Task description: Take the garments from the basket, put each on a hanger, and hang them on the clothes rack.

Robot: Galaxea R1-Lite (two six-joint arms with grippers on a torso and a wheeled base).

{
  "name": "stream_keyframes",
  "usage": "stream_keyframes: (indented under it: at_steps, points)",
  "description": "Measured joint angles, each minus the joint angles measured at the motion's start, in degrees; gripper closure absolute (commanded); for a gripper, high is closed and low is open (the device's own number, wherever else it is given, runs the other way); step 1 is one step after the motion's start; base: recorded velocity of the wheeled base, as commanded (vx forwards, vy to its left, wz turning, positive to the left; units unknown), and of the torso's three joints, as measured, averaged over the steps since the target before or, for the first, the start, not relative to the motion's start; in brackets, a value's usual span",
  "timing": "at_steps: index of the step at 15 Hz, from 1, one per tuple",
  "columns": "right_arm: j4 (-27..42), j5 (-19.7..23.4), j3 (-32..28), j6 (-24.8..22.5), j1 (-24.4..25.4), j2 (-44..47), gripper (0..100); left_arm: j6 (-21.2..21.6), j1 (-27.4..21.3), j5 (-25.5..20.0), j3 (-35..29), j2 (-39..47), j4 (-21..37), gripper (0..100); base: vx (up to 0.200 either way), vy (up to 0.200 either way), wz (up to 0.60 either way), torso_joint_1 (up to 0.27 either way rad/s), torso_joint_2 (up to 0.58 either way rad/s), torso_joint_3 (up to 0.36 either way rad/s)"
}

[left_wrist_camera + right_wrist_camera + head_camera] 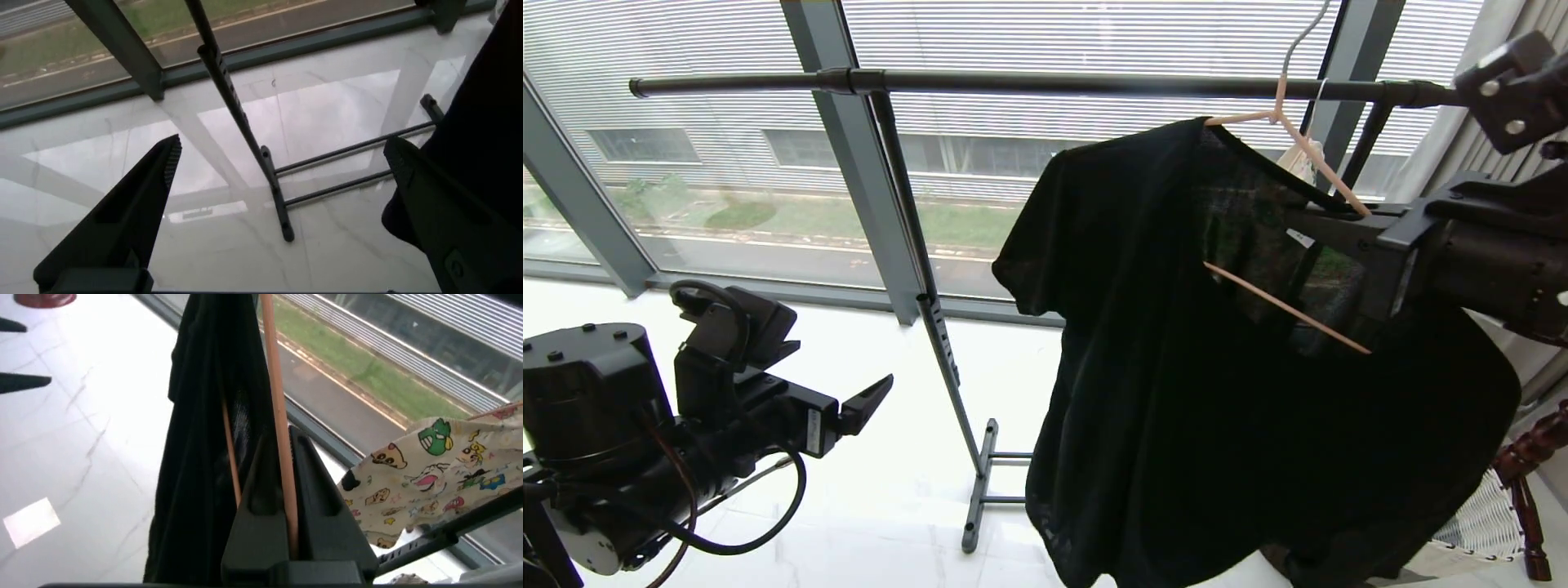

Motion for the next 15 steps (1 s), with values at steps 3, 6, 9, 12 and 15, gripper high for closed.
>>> stream_keyframes:
  at_steps: [3,6,9,12,15]
  points:
    - [-0.44,-7.01,-4.5,1.01,-0.96,5.41,100,0.63,0.0,1.07,0.02,-0.32,0.02,0,0.0,0.0,0.0,0.0,0.0,0.0]
    - [-0.38,-10.81,-7.81,0.83,-3.19,9.3,100,0.61,-0.24,0.85,-0.02,-0.5,0.02,0,0.133,0.0,0.0,0.003,0.0,0.002]
    - [-0.38,-12.65,-8.63,0.85,-4.32,11.17,100,0.59,-0.38,0.68,-0.04,-0.74,-0.04,0,0.2,0.0,0.0,-0.002,0.0,0.005]
    - [-0.3,-12.75,-8.69,0.85,-4.51,11.95,100,0.57,-0.44,0.66,0.0,-0.78,-0.02,0,0.2,0.0,0.0,0.009,0.0,-0.002]
    - [-0.35,-12.75,-8.69,0.88,-4.51,12.28,100,0.59,-1.16,0.74,0.07,-0.85,0.0,0,0.2,0.0,0.0,0.002,0.0,0.001]
